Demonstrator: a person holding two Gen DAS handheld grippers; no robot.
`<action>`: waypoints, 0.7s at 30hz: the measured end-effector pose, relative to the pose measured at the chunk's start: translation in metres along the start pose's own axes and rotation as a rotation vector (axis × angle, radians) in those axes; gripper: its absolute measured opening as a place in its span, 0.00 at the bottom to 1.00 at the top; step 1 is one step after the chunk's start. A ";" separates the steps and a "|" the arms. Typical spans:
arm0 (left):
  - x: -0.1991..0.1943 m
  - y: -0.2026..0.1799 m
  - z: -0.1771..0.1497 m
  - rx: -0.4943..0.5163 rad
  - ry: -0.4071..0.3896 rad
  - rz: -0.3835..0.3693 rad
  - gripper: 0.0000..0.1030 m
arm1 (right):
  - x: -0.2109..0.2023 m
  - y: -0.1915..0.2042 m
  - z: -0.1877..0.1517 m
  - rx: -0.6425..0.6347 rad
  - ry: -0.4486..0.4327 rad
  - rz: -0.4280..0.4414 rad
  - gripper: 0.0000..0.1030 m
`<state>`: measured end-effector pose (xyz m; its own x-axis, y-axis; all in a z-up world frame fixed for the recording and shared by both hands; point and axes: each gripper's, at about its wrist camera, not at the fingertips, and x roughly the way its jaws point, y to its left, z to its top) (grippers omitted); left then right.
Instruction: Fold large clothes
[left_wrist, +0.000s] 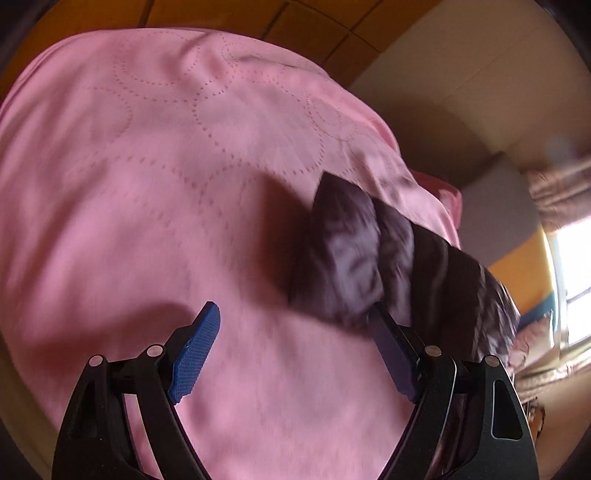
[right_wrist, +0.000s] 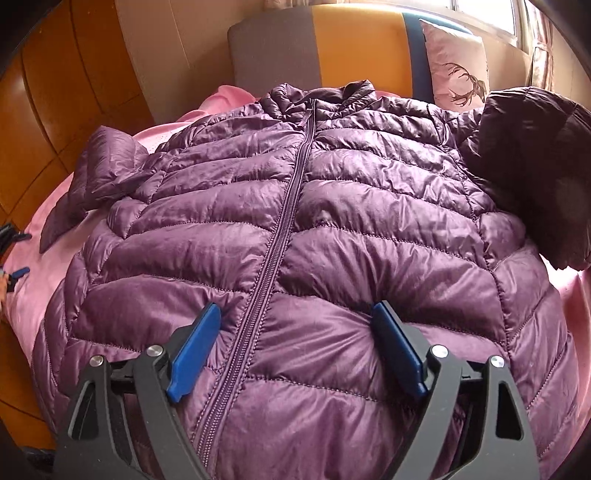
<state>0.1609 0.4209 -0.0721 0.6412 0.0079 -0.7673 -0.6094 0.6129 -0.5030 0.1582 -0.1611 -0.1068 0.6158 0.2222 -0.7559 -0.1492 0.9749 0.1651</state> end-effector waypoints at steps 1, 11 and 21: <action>0.007 -0.001 0.005 -0.005 0.003 0.013 0.78 | 0.001 0.000 0.000 -0.003 -0.002 -0.003 0.83; 0.032 -0.036 0.013 0.150 0.045 -0.007 0.05 | 0.006 0.001 -0.001 -0.004 -0.002 -0.012 0.86; -0.059 0.023 0.038 0.131 -0.135 0.120 0.00 | 0.006 0.000 -0.003 -0.001 -0.008 -0.006 0.86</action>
<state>0.1267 0.4643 -0.0232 0.6296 0.1873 -0.7540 -0.6250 0.6986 -0.3484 0.1599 -0.1600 -0.1131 0.6232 0.2161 -0.7516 -0.1460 0.9763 0.1597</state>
